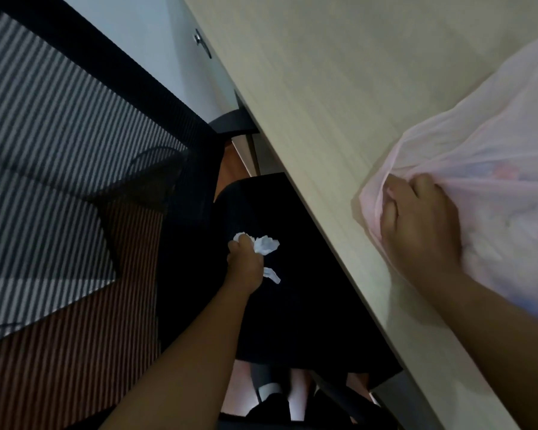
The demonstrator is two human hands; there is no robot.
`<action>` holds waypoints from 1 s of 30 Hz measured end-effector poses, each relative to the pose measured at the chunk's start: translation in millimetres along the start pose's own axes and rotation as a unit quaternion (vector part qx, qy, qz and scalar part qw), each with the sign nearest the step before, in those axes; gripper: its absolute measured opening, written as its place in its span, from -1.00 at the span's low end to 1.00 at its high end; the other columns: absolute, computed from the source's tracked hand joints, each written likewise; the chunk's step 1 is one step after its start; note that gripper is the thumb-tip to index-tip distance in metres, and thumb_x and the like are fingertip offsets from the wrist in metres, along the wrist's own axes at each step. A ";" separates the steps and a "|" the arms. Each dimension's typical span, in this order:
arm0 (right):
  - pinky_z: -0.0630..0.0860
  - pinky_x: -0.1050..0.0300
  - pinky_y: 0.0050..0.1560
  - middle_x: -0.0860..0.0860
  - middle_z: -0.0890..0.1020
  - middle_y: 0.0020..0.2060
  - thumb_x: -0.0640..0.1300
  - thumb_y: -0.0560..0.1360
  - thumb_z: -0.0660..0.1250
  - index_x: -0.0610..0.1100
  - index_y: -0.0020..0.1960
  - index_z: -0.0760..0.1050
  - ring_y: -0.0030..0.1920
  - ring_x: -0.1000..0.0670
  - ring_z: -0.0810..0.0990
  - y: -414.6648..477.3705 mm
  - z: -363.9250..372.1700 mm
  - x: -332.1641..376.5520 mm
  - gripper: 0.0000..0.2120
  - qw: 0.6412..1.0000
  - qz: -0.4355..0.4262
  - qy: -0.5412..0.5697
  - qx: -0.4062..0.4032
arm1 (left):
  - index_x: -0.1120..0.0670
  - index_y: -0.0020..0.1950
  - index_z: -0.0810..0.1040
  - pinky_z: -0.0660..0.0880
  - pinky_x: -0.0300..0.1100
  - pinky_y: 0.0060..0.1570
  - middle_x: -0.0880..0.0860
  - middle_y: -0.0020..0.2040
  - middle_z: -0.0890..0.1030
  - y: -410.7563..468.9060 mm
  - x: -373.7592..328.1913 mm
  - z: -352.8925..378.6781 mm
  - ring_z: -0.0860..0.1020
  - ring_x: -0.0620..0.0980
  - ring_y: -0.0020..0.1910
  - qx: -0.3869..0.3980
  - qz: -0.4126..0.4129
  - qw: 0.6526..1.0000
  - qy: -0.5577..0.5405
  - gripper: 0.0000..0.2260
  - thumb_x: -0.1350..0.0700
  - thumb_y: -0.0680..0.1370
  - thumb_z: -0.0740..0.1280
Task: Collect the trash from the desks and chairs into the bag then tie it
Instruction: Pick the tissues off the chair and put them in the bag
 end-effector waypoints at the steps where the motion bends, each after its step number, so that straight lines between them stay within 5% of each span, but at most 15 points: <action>1: 0.47 -0.11 -0.15 -0.19 0.51 -0.14 -0.17 0.49 0.12 -0.16 0.15 0.54 -0.17 -0.23 0.49 0.1 0.4 -1.3 -0.68 1.000 0.006 0.004 -0.002 | 0.20 0.34 0.37 0.42 -0.03 0.15 0.23 0.30 0.36 -11.1 -0.6 -5.9 0.46 0.21 0.21 -0.002 0.027 0.999 0.037 -0.73 0.23 0.64 0.19; 6: 0.39 0.07 0.10 -0.16 0.62 -0.07 -0.21 0.46 0.13 -0.19 0.06 0.60 -0.03 -0.16 0.55 -10.7 -12.3 -10.3 -0.69 0.984 0.116 0.131 -0.019 | 0.29 0.28 0.37 0.48 -0.07 0.19 0.15 0.22 0.38 -55.7 -17.2 -46.2 0.46 0.04 0.17 -0.008 0.111 0.994 -0.018 -0.75 0.28 0.62 0.14; 9: 0.30 0.31 0.02 -0.11 0.62 -0.11 -0.32 0.49 0.17 -0.21 -0.05 0.57 -0.06 -0.04 0.52 -34.8 -45.0 -1.8 -0.80 0.949 0.196 0.233 -0.077 | 0.26 0.31 0.45 0.49 -0.05 0.29 0.20 0.30 0.47 -67.5 -50.1 -80.6 0.52 0.13 0.27 -0.009 0.150 0.988 -0.042 -0.65 0.21 0.56 0.13; 11: 0.31 0.32 0.04 -0.07 0.62 -0.07 -0.31 0.52 0.17 -0.18 -0.03 0.56 -0.03 0.01 0.52 -53.6 -69.2 2.5 -0.80 0.925 0.257 0.262 -0.098 | 0.34 0.31 0.43 0.43 -0.13 0.26 0.27 0.32 0.45 -73.9 -82.7 -102.8 0.49 0.19 0.30 -0.036 0.187 0.981 -0.040 -0.67 0.27 0.57 0.16; 15: 0.32 0.29 -0.07 -0.04 0.60 -0.08 -0.29 0.55 0.10 -0.14 -0.03 0.50 -0.06 -0.03 0.52 -77.3 -123.7 -1.6 -0.79 0.882 0.335 0.294 -0.155 | 0.31 0.12 0.37 0.40 0.02 0.16 0.31 0.17 0.40 -109.7 -165.8 -134.2 0.44 0.29 0.17 -0.050 0.267 0.962 -0.021 -0.86 0.34 0.57 0.18; 20: 0.31 0.22 -0.11 0.00 0.54 -0.08 -0.21 0.61 0.06 -0.13 0.13 0.45 -0.08 -0.03 0.47 -104.7 -192.3 -15.8 -0.78 0.821 0.410 0.311 -0.246 | 0.10 0.13 0.24 0.35 -0.13 0.06 0.08 0.19 0.23 -183.5 -244.7 -119.0 0.36 0.09 0.06 0.049 0.366 0.929 0.015 -0.89 0.23 0.63 0.14; 26: 0.30 0.22 -0.12 0.00 0.55 -0.10 -0.10 0.66 0.02 -0.12 0.13 0.45 -0.07 -0.03 0.48 -151.4 -250.2 -47.6 -0.75 0.808 0.412 0.312 -0.283 | 0.13 0.36 0.35 0.36 -0.22 -0.04 0.00 0.22 0.22 -269.7 -299.8 -57.5 0.40 0.05 0.08 0.164 0.416 0.892 0.057 -0.73 0.19 0.65 0.17; 30: 0.36 0.15 -0.07 0.02 0.56 -0.11 -0.07 0.65 0.00 -0.08 0.08 0.43 -0.09 -0.02 0.50 -170.7 -281.4 -70.1 -0.76 0.781 0.435 0.326 -0.308 | 0.08 0.05 0.50 0.42 -0.18 -0.22 0.09 0.07 0.48 -295.0 -315.7 -12.0 0.50 0.06 -0.13 0.247 0.417 0.859 0.164 -0.94 0.19 0.59 0.29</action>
Point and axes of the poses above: each hand's wrist, its own y-axis towards the middle knuckle, its own z-axis out of the palm, x = y × z, the point moved 2 cm from there along y, towards the middle knuckle
